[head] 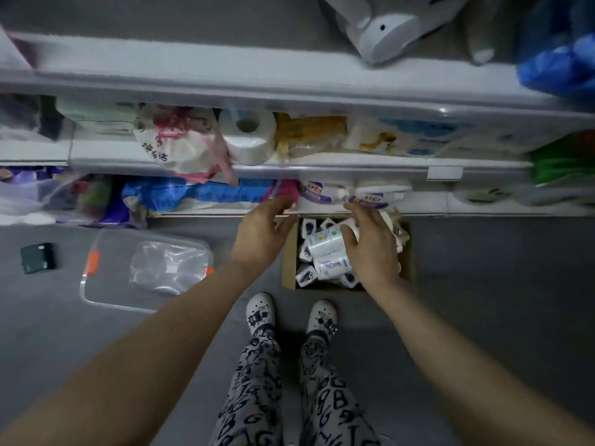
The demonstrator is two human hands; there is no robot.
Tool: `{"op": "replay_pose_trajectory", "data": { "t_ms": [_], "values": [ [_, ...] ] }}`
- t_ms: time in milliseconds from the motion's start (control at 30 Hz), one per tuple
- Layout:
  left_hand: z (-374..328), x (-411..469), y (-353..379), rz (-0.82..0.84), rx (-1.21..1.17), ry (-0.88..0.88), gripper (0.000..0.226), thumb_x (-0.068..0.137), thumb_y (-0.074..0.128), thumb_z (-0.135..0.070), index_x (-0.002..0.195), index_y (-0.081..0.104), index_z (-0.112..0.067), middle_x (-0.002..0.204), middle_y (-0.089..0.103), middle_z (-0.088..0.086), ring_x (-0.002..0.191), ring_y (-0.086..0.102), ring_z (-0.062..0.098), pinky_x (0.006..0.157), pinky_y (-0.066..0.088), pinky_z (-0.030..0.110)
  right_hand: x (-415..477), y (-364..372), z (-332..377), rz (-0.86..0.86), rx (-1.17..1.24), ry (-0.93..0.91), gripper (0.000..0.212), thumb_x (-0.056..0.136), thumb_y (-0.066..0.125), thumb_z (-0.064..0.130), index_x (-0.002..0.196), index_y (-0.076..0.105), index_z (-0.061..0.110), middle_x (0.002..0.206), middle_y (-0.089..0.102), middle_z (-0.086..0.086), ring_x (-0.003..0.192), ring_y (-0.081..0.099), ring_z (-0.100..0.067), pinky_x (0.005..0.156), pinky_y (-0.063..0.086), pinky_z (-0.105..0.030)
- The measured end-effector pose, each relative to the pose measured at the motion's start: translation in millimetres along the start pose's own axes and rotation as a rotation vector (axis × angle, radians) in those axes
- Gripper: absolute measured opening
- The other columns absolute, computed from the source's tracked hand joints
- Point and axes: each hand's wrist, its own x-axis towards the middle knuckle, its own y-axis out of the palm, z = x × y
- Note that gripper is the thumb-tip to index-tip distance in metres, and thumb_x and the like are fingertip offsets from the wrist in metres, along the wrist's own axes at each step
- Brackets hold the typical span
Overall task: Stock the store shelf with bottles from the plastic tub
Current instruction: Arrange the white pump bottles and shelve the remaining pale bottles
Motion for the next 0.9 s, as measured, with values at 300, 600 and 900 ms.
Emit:
{"op": "replay_pose_trajectory", "data": {
  "t_ms": [300,600,900],
  "values": [
    [72.1,33.4,109.7,0.212,0.043,-0.076,0.037,0.096,0.061,-0.022,0.133,0.059,-0.016,0.130,0.062,0.006,0.116,0.060,0.022,0.098,0.049,0.032,-23.8,91.2,-93.8,0.124,-0.019,0.244,0.052,0.094,0.064,0.015,0.143,0.046,0.011,0.127,0.060,-0.017,0.114,0.058,-0.037,0.089,0.049,-0.045],
    [150.7,77.1,215.0,0.321,0.097,-0.107,0.042,0.097,0.059,-0.023,0.138,0.056,-0.014,0.134,0.059,0.008,0.116,0.059,0.024,0.094,0.041,0.021,-38.2,186.4,-186.1,0.013,0.250,0.653,0.052,0.094,0.066,0.027,0.137,0.043,0.009,0.128,0.061,-0.014,0.115,0.061,-0.029,0.094,0.053,-0.042],
    [205.9,127.7,287.6,0.482,0.177,-0.040,0.048,0.100,0.052,-0.038,0.144,0.047,-0.018,0.138,0.054,0.005,0.124,0.052,0.023,0.090,0.036,0.020,-25.2,268.1,-235.6,-0.125,0.654,1.049,0.065,0.093,0.068,0.034,0.144,0.036,0.009,0.119,0.056,0.005,0.101,0.057,-0.011,0.056,0.035,0.005]
  ]
}}
